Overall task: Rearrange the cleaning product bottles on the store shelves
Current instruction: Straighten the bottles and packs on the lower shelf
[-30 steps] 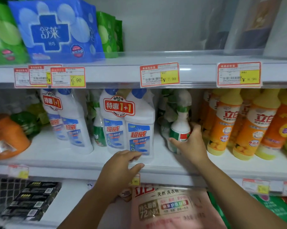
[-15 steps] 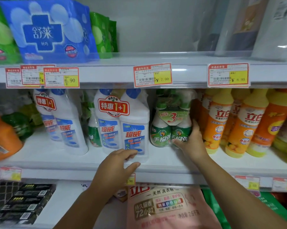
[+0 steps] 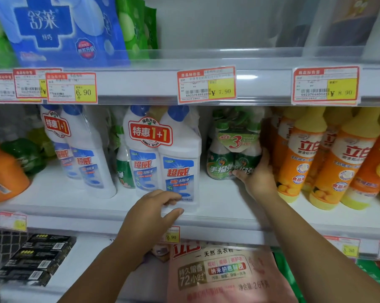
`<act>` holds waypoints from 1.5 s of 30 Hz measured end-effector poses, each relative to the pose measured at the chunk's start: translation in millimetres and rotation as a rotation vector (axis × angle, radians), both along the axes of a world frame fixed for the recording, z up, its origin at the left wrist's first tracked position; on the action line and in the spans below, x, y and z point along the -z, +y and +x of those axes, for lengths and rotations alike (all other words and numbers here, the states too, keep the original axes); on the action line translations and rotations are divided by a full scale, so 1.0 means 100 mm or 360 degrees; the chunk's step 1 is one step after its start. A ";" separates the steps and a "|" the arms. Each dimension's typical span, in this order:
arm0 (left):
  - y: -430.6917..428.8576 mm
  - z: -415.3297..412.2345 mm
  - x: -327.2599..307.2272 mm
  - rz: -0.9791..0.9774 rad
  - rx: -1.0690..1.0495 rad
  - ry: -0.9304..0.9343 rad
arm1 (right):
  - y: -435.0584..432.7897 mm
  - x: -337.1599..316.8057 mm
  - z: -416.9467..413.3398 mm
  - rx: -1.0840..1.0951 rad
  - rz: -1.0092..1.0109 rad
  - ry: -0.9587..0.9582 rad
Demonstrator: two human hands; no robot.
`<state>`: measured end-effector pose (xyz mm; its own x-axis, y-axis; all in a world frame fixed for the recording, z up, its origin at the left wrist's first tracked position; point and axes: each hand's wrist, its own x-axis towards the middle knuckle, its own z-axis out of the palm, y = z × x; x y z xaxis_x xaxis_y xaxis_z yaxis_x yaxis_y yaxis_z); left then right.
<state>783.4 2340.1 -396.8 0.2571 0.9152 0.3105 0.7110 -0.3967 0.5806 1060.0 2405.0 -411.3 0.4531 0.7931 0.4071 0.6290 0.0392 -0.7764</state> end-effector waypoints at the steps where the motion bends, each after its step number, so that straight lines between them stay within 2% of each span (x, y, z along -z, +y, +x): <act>1: 0.00 0.01 0.00 0.0010 -0.0001 -0.0012 | 0.01 0.01 0.00 -0.0005 0.0005 -0.0007; 11: 0.01 -0.01 0.02 0.0019 -0.0004 0.0011 | 0.05 0.02 -0.04 0.0038 -0.0086 -0.0079; 17: -0.02 -0.09 -0.04 0.0046 -0.0045 -0.0016 | -0.28 -0.13 -0.30 0.0124 -0.0114 -0.0109; 22: -0.10 -0.19 -0.10 0.0052 -0.0076 -0.0077 | -0.62 -0.33 -0.70 -0.0303 -0.0020 -0.0151; 26: -0.18 -0.33 -0.10 0.0065 -0.0117 -0.0075 | -0.78 -0.45 -0.98 -0.0715 -0.0135 0.0191; 29: -0.19 -0.47 -0.10 0.0051 -0.0163 -0.0057 | -0.73 -0.38 -1.13 -0.0829 -0.0223 0.0320; 36: -0.09 -0.58 -0.09 0.0042 -0.0255 -0.0130 | -0.63 -0.33 -1.13 -0.0784 -0.0256 0.0294; 41: 0.06 -0.50 -0.09 0.0075 -0.0308 -0.0244 | -0.73 -0.42 -0.75 -0.0757 -0.0289 0.0367; 45: 0.24 -0.40 -0.10 0.0135 -0.0463 -0.0297 | -0.86 -0.44 -0.40 -0.0659 -0.0278 0.0306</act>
